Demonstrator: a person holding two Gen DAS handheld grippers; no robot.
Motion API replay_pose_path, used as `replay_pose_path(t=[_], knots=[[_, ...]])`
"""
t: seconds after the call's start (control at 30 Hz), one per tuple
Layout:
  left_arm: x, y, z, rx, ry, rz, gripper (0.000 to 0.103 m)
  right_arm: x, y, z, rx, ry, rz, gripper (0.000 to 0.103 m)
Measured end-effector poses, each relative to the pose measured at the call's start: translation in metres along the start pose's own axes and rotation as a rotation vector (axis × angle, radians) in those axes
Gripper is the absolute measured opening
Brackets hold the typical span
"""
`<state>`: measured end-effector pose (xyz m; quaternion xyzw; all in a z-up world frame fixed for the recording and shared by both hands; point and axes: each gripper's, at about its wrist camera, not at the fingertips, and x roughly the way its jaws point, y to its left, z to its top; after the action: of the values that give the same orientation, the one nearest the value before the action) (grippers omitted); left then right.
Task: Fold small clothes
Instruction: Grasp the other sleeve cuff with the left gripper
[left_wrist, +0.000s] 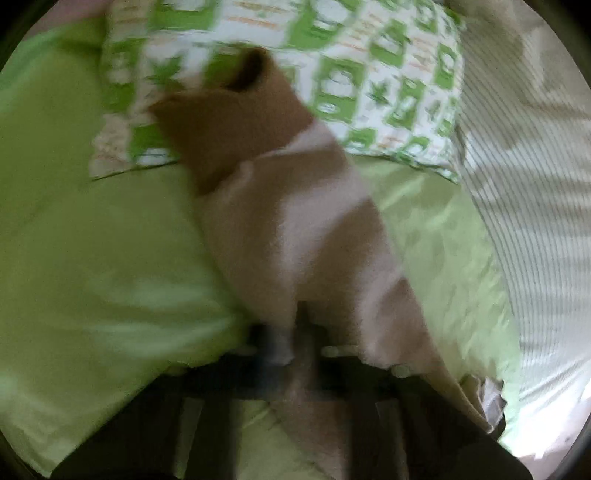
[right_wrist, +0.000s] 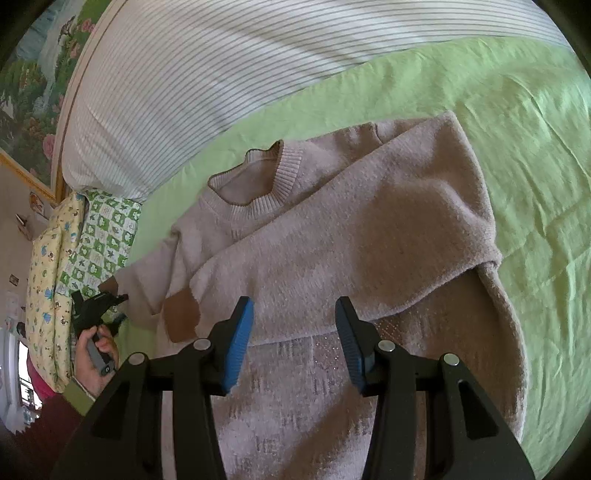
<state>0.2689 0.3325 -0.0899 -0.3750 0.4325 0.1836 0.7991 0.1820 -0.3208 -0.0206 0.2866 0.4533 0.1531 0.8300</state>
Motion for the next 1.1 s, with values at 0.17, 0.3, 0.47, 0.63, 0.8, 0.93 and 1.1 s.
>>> replay_pose_path(t=[0.17,0.3,0.47,0.63,0.8,0.93,1.1], knots=[[-0.042,-0.044,-0.019,0.142,-0.100,-0.044,0.003,-0.001,-0.005,0.000,0.021,-0.009,-0.002,0.048],[-0.089,-0.109,-0.053,0.327,-0.152,-0.148,0.003,-0.003,-0.013,-0.001,0.055,-0.020,-0.001,0.048],[-0.125,-0.213,-0.137,0.615,-0.130,-0.349,0.003,-0.013,-0.017,-0.002,0.078,-0.050,0.009,0.048],[-0.099,-0.296,-0.252,0.903,0.033,-0.456,0.013,-0.030,-0.025,-0.005,0.097,-0.081,0.008,0.048],[-0.048,-0.306,-0.339,1.127,0.182,-0.360,0.038,-0.041,-0.041,-0.006,0.144,-0.082,-0.010,0.048],[-0.053,-0.273,-0.344,1.135,0.195,-0.324,0.047,-0.045,-0.048,-0.005,0.146,-0.078,-0.017,0.051],[-0.070,-0.214,-0.308,1.071,0.110,-0.203,0.055,-0.037,-0.041,-0.002,0.124,-0.070,-0.008,0.054]])
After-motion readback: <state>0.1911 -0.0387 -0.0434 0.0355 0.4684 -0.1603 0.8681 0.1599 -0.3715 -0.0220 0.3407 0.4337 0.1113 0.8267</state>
